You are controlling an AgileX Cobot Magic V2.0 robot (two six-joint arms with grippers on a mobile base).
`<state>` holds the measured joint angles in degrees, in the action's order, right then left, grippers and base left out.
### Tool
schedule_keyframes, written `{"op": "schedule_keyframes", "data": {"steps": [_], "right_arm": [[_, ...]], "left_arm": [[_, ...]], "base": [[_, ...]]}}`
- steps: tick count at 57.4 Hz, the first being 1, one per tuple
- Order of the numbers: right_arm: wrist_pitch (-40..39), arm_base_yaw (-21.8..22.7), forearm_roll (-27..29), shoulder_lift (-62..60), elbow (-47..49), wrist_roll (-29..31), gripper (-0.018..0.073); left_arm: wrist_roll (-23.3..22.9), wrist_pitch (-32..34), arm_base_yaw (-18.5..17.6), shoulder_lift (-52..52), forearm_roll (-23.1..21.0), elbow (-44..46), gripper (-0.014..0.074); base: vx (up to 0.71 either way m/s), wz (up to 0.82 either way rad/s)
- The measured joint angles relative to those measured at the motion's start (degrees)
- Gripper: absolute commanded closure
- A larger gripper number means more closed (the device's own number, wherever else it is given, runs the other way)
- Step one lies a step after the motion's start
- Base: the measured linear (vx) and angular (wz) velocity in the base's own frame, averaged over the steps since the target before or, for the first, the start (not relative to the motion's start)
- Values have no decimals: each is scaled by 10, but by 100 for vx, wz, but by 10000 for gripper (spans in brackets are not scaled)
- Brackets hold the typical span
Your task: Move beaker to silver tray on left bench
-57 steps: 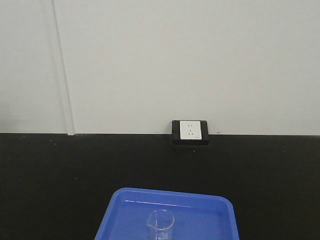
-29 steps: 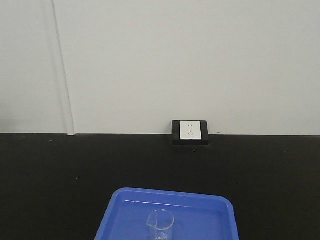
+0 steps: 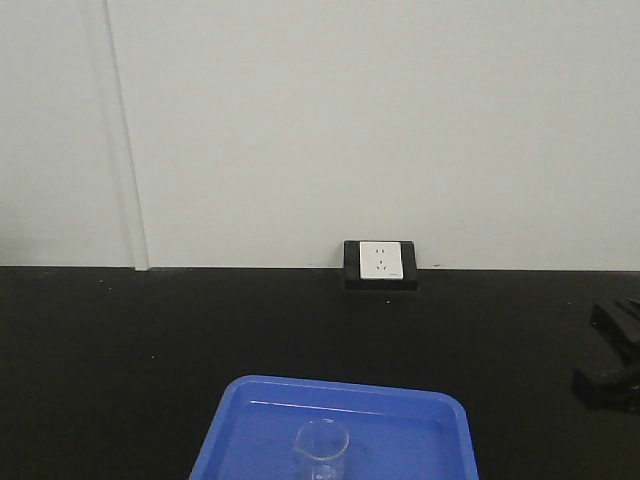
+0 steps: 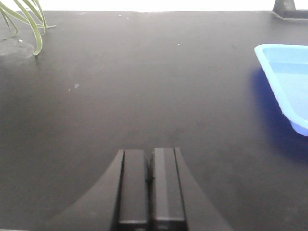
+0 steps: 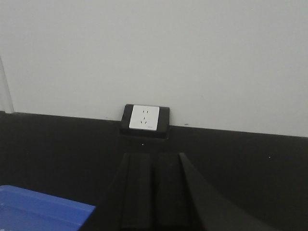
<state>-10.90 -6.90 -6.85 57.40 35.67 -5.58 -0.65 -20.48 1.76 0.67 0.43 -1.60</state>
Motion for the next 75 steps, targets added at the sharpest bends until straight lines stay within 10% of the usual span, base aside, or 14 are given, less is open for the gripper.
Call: {"op": "schedule_keyframes", "data": {"steps": [13,33,56,75], "right_arm": [[-17,0,0,63,0,0,422],[-32,0,22,109,1,-15,-170],[-152,-17,20,135,-18,-27,-93],[-309,-175,-90,296,-105,-29,-20]], "left_arm": [[0,0,0,0,0,0,595],[0,0,0,0,0,0,595],[0,0,0,0,0,0,595],[0,0,0,0,0,0,595]], "base": [[0,0],[0,0],[0,0],[0,0]]}}
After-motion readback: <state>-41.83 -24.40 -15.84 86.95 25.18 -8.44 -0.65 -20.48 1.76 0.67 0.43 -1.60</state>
